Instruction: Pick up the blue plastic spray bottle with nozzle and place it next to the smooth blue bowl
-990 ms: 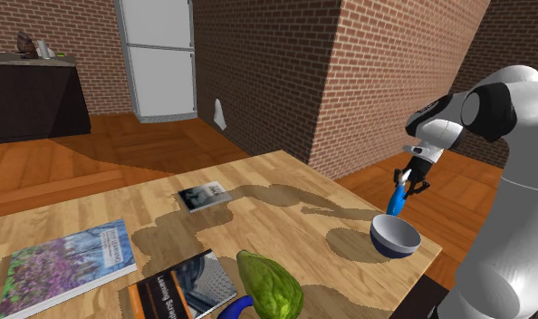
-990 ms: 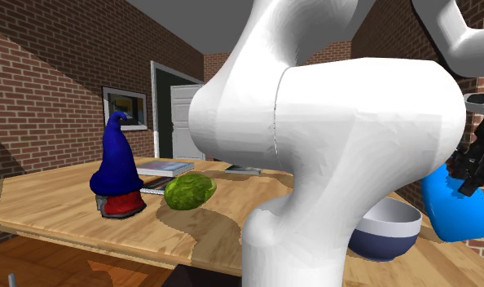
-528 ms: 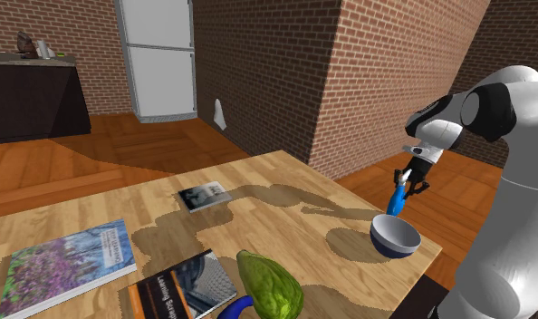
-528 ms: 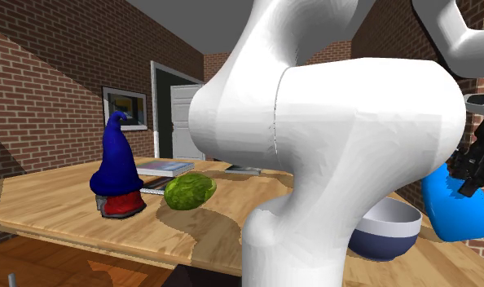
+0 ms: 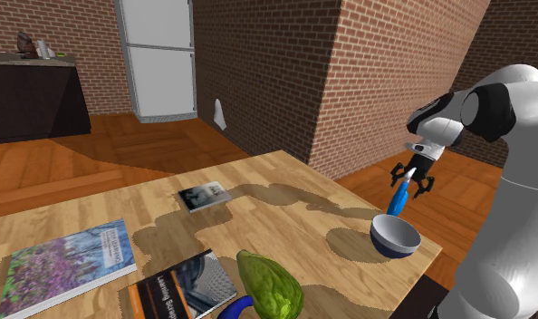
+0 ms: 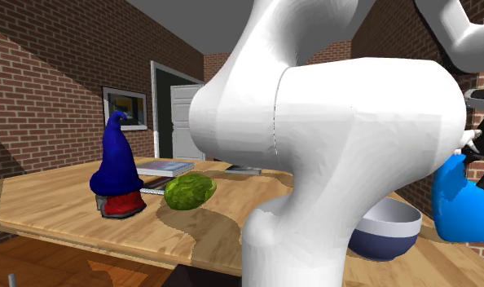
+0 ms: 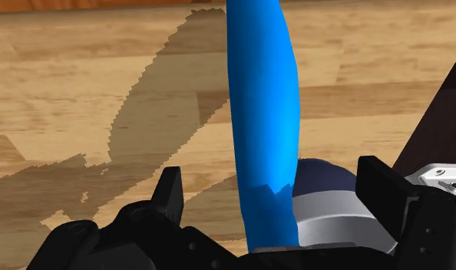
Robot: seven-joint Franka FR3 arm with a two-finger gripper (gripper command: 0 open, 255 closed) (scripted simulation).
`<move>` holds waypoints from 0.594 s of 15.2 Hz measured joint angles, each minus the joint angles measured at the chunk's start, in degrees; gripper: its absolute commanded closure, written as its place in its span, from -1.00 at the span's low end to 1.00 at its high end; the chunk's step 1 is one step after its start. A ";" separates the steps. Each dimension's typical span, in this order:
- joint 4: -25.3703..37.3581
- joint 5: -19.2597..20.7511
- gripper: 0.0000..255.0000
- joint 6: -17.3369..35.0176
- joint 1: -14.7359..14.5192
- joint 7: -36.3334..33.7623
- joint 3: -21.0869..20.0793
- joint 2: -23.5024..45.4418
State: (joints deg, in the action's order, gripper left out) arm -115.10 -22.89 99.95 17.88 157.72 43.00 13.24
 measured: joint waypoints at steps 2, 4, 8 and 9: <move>3.08 0.37 -1.00 -2.91 0.71 -0.17 0.35 0.27; 4.08 0.71 -1.00 -4.10 0.84 -0.43 0.53 -0.02; 4.76 0.73 -1.00 -4.71 1.05 -0.36 0.60 0.18; 4.77 0.73 -1.00 -4.73 1.05 -0.36 0.60 0.19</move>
